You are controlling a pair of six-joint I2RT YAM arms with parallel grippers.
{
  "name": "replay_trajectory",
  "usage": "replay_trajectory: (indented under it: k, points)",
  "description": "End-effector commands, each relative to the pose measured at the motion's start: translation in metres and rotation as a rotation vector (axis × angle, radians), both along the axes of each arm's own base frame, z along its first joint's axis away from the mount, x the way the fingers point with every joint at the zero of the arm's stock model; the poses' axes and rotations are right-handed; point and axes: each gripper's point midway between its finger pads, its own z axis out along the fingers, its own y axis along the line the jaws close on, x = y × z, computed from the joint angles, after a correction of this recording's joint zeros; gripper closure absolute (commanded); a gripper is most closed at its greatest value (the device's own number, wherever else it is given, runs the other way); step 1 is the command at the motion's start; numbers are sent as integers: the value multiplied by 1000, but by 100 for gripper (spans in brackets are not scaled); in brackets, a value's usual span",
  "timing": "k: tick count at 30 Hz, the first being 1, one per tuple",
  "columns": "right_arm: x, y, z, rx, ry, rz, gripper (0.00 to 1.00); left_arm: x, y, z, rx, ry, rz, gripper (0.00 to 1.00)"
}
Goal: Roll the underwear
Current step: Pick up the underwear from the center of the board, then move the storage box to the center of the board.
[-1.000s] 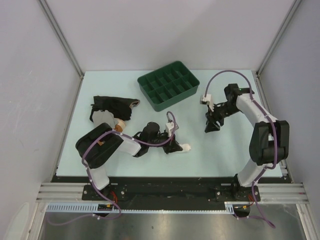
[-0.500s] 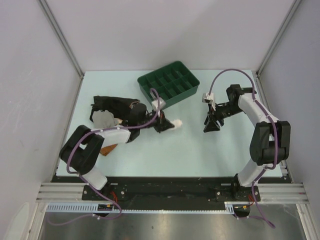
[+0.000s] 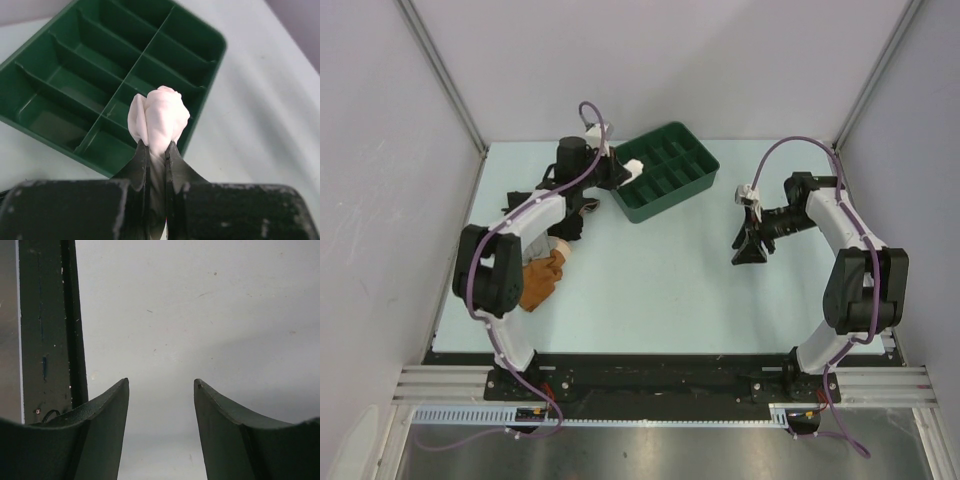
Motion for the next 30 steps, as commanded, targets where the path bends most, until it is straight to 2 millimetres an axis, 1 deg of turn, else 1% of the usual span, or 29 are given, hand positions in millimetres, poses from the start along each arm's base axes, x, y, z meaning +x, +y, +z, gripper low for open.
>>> replay_trajectory:
  k: [1, 2, 4, 6, 7, 8, 9, 11, 12, 13, 14, 15, 16, 17, 18, 19, 20, 22, 23, 24, 25, 26, 27, 28, 29, 30]
  points:
    - [-4, 5, 11, 43, -34, 19, 41, 18, -3, -1, 66, 19, 7, 100]
    - [-4, 4, 10, 39, -31, 19, 41, 24, -5, -6, 92, 28, -13, 100]
    - [-3, 2, 7, 27, -36, 24, 41, 27, -9, -8, 121, 25, -57, 100]
    - [-1, 1, 6, 19, -82, 51, 41, 29, -10, -13, 163, 36, -95, 100]
    - [3, 0, 5, 15, -126, 68, 41, 28, -9, -14, 177, 39, -104, 100]
    - [9, -1, 4, 11, -232, 128, 40, 25, -9, -10, 193, 12, -141, 100]
    - [13, 0, 3, 11, -297, 166, 39, 21, -8, -8, 204, 9, -155, 100]
    - [32, 3, 0, 0, -465, 242, 34, 14, -4, -8, 243, -10, -181, 100]
    - [42, 6, 0, -11, -555, 285, 27, 8, 0, 3, 252, -30, -181, 100]
    - [66, 17, -1, -30, -674, 315, 24, 3, 3, 8, 261, -42, -177, 100]
    - [82, 20, -5, -96, -728, 324, 22, -5, 8, 2, 282, -33, -184, 100]
    - [96, 26, -8, -130, -742, 296, 20, -13, 12, 19, 284, -69, -176, 100]
    - [149, 55, 5, -205, -958, 290, 17, -33, 20, 31, 289, -94, -171, 100]
    - [162, 60, -2, -231, -965, 297, 16, -44, 23, 21, 293, -74, -175, 100]
    - [171, 65, -4, -239, -966, 309, 16, -51, 25, 23, 290, -79, -177, 100]
    - [172, 68, -10, -245, -923, 329, 16, -61, 27, 40, 279, -120, -171, 100]
    - [198, 78, -2, -248, -936, 336, 17, -71, 30, 30, 280, -98, -175, 99]
    - [209, 82, 1, -244, -888, 334, 19, -84, 34, 35, 269, -110, -172, 100]
    - [225, 86, 13, -245, -926, 325, 19, -96, 36, 37, 255, -120, -172, 100]
    - [233, 89, 1, -249, -910, 331, 19, -101, 37, 37, 249, -123, -173, 100]
    - [236, 91, -5, -255, -895, 340, 19, -106, 37, 36, 243, -120, -177, 100]
    - [246, 98, 5, -262, -924, 335, 19, -114, 40, 36, 234, -121, -176, 100]
    - [250, 101, -13, -268, -889, 341, 20, -117, 40, 35, 232, -117, -175, 100]
    - [251, 102, -18, -275, -870, 344, 20, -121, 42, 36, 229, -120, -171, 100]
    - [254, 103, -20, -285, -866, 340, 21, -125, 43, 30, 222, -105, -166, 99]
    - [258, 105, -21, -293, -870, 340, 21, -128, 44, 37, 210, -123, -162, 99]
